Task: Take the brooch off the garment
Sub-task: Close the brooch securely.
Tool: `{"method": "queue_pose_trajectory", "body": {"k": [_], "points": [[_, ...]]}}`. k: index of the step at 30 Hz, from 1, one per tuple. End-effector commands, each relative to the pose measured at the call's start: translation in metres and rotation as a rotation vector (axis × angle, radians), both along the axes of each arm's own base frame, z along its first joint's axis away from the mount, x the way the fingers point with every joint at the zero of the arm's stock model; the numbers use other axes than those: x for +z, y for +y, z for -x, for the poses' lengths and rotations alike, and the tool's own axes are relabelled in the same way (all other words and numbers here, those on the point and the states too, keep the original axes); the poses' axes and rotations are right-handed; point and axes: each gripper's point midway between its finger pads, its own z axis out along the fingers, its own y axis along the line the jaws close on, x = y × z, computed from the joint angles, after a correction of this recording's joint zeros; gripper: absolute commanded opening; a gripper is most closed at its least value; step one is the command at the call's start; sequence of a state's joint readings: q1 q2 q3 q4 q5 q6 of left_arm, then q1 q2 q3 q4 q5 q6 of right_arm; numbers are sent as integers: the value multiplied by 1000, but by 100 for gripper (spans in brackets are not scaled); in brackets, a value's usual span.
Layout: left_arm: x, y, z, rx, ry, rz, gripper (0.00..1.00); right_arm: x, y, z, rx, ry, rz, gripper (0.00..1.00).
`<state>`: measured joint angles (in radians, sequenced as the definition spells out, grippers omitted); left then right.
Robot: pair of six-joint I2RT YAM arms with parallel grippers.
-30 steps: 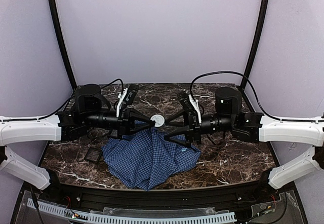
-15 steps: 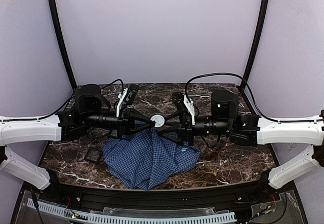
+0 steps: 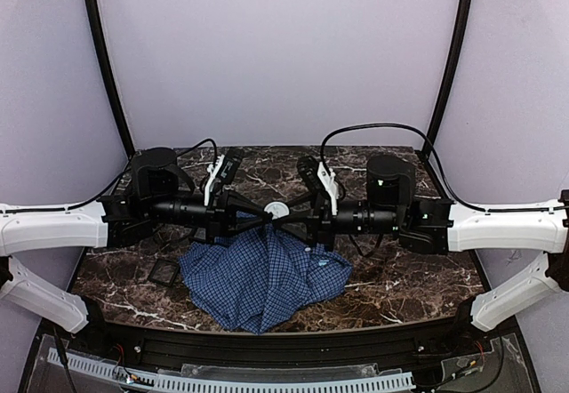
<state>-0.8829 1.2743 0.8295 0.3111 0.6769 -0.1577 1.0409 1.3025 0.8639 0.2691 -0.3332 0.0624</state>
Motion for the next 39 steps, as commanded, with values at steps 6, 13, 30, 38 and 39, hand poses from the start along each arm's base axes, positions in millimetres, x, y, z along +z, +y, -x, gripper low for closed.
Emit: {"method": "queue_pose_trajectory", "body": {"k": [6,13,30,38,39], "points": [[1,0,8,-39,-9,0,1,22,7,-3,-14,-15,-48,28],[0,0,10,-51,-9,-2,1,16,11,-5,-12,0,-24,20],[-3,2,17,-94,-28,-13,1,4,17,-31,-133,136,19,4],[0,4,19,-96,-38,-7,1,-1,13,-49,-184,207,8,3],[-1,4,19,-96,-37,-9,1,-1,12,-51,-191,212,4,4]]}}
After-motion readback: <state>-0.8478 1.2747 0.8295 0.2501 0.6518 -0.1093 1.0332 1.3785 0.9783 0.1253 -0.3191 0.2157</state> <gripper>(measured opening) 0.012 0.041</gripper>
